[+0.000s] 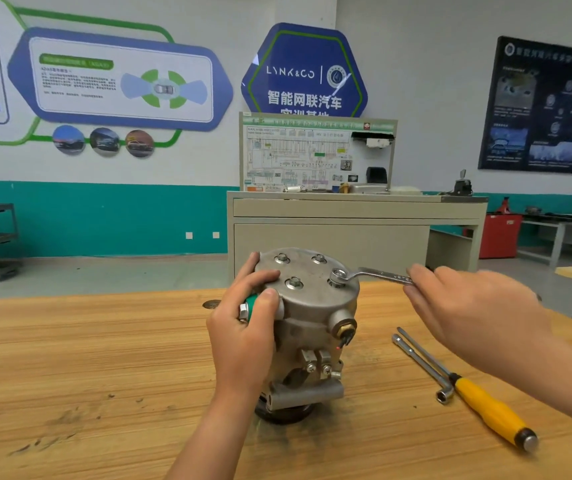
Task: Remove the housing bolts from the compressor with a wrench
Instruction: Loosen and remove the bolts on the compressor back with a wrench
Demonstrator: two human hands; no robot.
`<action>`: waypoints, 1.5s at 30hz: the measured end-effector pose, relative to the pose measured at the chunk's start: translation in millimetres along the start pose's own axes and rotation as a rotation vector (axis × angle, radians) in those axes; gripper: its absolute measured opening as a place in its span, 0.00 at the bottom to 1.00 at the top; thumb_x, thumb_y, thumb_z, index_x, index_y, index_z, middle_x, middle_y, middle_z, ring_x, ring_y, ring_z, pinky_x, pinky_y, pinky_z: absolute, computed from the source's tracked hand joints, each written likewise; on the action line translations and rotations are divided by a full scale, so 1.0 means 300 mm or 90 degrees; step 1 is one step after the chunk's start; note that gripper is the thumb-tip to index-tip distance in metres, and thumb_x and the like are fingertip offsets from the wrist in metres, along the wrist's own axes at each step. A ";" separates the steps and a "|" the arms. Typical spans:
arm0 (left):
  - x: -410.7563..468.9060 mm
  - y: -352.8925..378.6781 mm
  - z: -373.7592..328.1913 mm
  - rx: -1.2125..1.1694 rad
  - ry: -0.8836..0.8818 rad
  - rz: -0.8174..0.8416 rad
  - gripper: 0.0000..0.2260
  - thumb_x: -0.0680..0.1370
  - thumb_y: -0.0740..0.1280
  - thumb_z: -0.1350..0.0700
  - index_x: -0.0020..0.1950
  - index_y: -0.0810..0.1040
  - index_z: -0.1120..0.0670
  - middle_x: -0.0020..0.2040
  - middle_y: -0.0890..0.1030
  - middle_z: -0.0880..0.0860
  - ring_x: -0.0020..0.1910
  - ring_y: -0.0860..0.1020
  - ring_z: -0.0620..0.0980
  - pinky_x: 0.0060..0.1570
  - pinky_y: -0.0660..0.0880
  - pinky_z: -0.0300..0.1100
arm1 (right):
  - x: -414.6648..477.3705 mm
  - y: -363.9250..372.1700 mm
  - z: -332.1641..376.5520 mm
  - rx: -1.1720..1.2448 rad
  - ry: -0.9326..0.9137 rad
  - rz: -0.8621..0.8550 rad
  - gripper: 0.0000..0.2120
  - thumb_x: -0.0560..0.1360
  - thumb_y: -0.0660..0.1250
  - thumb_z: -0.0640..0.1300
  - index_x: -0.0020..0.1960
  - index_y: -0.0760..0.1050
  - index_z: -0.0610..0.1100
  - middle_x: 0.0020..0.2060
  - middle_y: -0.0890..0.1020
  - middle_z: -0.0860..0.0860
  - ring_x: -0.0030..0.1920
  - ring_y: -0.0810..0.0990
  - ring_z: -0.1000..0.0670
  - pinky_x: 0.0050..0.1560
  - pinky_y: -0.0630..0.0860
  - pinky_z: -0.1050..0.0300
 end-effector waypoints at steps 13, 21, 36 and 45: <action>0.001 -0.060 -0.003 -0.042 -0.028 -0.047 0.14 0.67 0.58 0.56 0.45 0.82 0.51 0.57 0.79 0.37 0.58 0.76 0.37 0.59 0.71 0.65 | 0.400 0.117 0.111 0.202 -0.055 -0.143 0.07 0.74 0.66 0.37 0.51 0.77 0.35 0.40 0.82 0.40 0.41 0.82 0.41 0.41 0.72 0.53; -0.005 -0.064 0.003 -0.053 -0.032 -0.055 0.13 0.67 0.59 0.56 0.44 0.82 0.50 0.57 0.79 0.36 0.58 0.75 0.34 0.61 0.71 0.61 | 0.189 -0.023 0.028 0.465 0.104 -0.025 0.12 0.80 0.54 0.45 0.61 0.69 0.47 0.26 0.71 0.52 0.24 0.68 0.53 0.24 0.63 0.59; -0.003 -0.058 -0.001 -0.042 -0.031 -0.060 0.12 0.67 0.59 0.56 0.43 0.82 0.50 0.57 0.79 0.37 0.59 0.75 0.37 0.61 0.71 0.61 | 0.032 -0.038 0.060 0.049 -0.016 0.174 0.24 0.79 0.46 0.46 0.71 0.41 0.55 0.32 0.73 0.55 0.33 0.75 0.52 0.38 0.78 0.57; -0.005 -0.057 0.002 -0.047 -0.029 -0.051 0.12 0.67 0.59 0.56 0.43 0.82 0.49 0.57 0.79 0.37 0.59 0.75 0.36 0.61 0.71 0.61 | 0.032 -0.131 0.153 -0.057 -0.043 0.243 0.31 0.74 0.57 0.34 0.73 0.46 0.39 0.28 0.60 0.48 0.24 0.59 0.50 0.22 0.59 0.59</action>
Point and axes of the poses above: each hand's wrist, its own x-axis towards the middle knuckle, its own y-axis out of the palm, z = x × y, the point moved 2 cm from there along x, towards the middle knuckle
